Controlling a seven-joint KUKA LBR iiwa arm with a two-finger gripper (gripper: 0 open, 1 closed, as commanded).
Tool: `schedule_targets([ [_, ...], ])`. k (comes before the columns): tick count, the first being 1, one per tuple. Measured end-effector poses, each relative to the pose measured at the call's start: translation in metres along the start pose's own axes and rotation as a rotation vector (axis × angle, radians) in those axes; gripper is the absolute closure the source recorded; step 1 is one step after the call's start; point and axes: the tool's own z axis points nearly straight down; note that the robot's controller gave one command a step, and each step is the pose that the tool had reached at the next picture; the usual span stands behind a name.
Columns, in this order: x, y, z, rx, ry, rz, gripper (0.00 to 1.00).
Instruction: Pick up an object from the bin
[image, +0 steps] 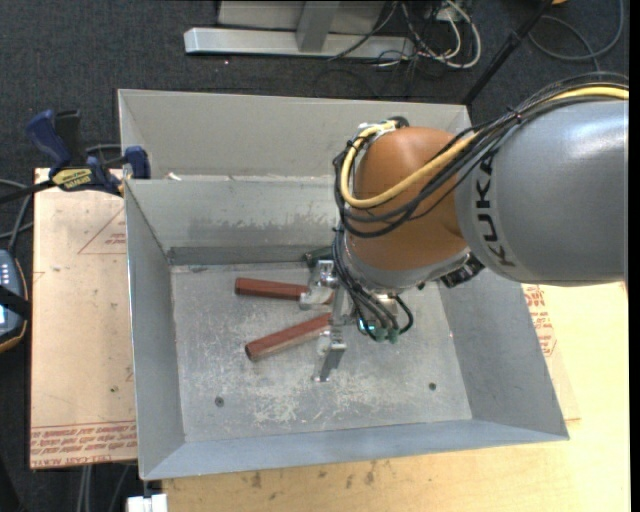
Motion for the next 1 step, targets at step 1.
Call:
schedule_targets([
  [1,-0.0018,-0.0006,-0.0035,-0.001,-0.007,0.003,0.00],
])
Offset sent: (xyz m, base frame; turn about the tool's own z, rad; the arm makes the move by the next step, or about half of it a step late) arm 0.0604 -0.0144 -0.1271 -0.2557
